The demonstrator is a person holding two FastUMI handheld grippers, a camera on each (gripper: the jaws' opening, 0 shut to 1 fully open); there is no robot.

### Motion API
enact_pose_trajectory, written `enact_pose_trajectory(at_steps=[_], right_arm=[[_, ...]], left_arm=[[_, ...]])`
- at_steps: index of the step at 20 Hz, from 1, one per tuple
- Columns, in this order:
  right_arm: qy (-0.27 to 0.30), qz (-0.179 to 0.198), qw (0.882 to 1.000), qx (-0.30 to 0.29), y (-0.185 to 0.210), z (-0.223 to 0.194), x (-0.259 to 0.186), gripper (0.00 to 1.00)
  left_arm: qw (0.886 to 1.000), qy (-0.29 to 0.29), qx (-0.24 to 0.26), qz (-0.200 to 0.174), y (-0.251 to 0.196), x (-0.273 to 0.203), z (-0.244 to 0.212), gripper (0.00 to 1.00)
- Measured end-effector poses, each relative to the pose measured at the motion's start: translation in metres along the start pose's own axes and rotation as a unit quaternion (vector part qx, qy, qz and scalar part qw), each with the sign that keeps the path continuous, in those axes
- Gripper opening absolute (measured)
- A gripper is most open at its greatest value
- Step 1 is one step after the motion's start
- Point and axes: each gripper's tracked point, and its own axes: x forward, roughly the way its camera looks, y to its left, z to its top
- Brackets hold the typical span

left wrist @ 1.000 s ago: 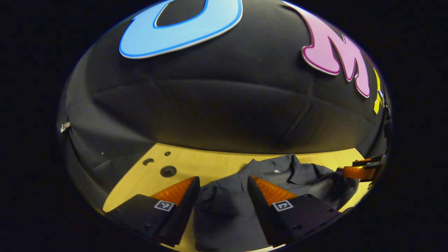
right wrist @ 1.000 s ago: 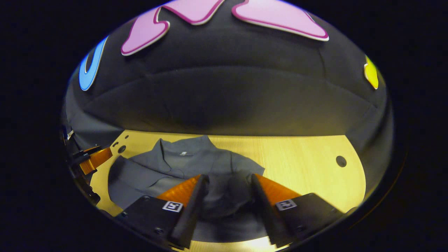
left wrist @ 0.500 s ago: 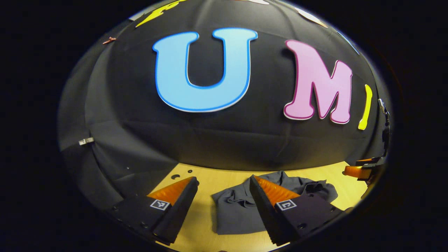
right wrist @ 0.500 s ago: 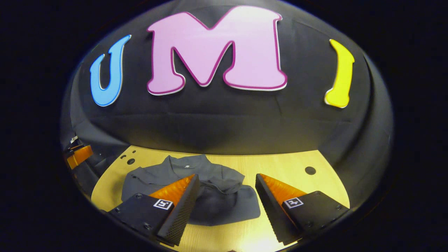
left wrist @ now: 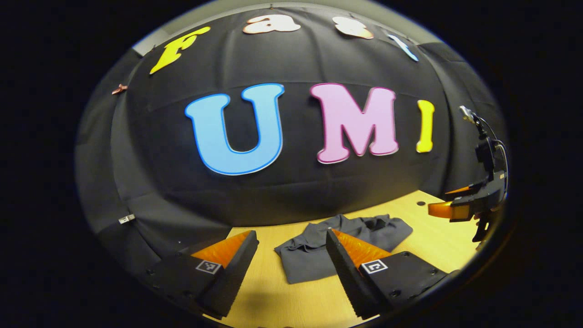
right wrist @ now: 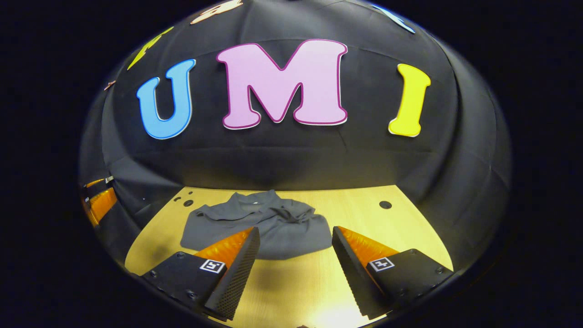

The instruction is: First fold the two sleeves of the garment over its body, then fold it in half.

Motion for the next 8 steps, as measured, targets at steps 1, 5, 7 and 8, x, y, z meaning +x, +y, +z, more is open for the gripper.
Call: enact_pose_trajectory(at_steps=[1,5,7,8], right_arm=[[0.002,0.0,1.0,0.003,0.004,-0.008,-0.011,0.98],[0.019,0.001,1.0,0.007,0.016,-0.041,-0.041,0.98],[0.025,-0.002,1.0,0.005,0.016,-0.055,-0.054,0.98],[0.028,-0.002,1.0,0.004,0.018,-0.061,-0.06,0.98]], left_arm=[[1.0,0.001,0.001,-0.013,-0.013,-0.011,-0.004,0.96],[0.999,0.001,-0.014,-0.048,-0.049,-0.047,-0.017,0.97],[0.998,-0.001,-0.024,-0.051,-0.059,-0.06,-0.022,0.97],[0.998,-0.001,-0.029,-0.054,-0.065,-0.066,-0.024,0.97]])
